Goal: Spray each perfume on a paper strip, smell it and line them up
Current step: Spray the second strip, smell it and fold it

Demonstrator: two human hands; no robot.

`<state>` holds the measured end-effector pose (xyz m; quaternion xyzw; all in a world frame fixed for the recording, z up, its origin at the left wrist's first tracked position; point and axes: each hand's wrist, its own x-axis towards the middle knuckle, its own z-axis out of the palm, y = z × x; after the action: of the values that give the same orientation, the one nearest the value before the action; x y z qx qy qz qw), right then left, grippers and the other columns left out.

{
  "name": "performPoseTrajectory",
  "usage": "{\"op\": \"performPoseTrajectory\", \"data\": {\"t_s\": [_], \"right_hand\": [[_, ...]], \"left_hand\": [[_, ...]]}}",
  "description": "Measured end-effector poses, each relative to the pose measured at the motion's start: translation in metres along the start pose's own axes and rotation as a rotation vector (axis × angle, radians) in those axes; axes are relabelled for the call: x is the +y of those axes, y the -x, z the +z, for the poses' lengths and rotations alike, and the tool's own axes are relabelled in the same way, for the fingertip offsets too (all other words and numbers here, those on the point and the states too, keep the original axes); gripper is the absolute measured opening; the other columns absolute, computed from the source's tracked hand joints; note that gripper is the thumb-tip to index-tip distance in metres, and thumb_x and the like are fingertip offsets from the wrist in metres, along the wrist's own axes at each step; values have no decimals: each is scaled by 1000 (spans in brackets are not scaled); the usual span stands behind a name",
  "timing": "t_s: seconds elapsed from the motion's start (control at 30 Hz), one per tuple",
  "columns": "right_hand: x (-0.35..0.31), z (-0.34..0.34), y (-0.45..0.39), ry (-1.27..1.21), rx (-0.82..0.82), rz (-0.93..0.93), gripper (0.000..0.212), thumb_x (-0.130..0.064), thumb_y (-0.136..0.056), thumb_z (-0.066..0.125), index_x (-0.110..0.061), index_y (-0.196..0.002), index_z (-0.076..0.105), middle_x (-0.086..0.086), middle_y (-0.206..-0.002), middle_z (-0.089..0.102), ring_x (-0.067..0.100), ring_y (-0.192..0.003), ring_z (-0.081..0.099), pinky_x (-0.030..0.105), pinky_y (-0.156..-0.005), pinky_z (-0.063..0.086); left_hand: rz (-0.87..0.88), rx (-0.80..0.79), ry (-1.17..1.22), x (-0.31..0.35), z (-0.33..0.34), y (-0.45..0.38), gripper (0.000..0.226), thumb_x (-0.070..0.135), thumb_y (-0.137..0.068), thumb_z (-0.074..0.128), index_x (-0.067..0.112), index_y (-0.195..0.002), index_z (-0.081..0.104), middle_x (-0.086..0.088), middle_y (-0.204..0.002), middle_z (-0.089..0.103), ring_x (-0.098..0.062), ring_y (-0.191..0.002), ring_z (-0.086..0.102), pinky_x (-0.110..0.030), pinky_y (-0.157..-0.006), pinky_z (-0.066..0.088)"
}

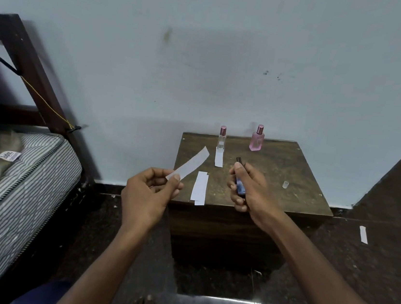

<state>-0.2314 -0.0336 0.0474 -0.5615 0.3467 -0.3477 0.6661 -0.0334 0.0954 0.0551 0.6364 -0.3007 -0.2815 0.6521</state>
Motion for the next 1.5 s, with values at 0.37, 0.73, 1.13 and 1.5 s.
{"op": "performPoseTrajectory", "data": {"t_s": [0.37, 0.73, 1.13, 1.5], "right_hand": [[1, 22, -21, 5, 315, -81, 63, -62, -100, 51, -15, -58, 45, -1, -53, 35, 12, -43, 24, 25, -44, 18], [17, 70, -57, 224, 447, -304, 68, -72, -87, 46, -13, -55, 35, -4, -48, 30, 12, -44, 22, 32, -50, 21], [18, 91, -69, 224, 411, -327, 66, -71, -88, 46, -17, -52, 33, -2, -49, 30, 13, -46, 22, 32, -50, 21], [15, 88, -66, 39, 384, -295, 61, -64, -84, 49, -8, -60, 44, 6, -55, 30, 17, -49, 21, 30, -49, 16]], "left_hand": [[80, 52, -184, -16, -3, -25, 8, 22, -90, 85, 19, -96, 80, 2, -81, 81, -15, -77, 80, -33, -78, 65], [72, 215, -94, -11, -11, -20, 8, 21, -90, 84, 18, -96, 80, 2, -81, 81, -8, -72, 79, -17, -70, 62], [78, 198, -4, -9, -12, -15, 6, 18, -91, 84, 15, -94, 80, 1, -80, 81, -13, -76, 81, -30, -78, 63], [71, 173, 11, -7, -15, -13, 9, 19, -90, 84, 14, -96, 79, 1, -81, 82, -15, -78, 81, -30, -78, 64]]}}
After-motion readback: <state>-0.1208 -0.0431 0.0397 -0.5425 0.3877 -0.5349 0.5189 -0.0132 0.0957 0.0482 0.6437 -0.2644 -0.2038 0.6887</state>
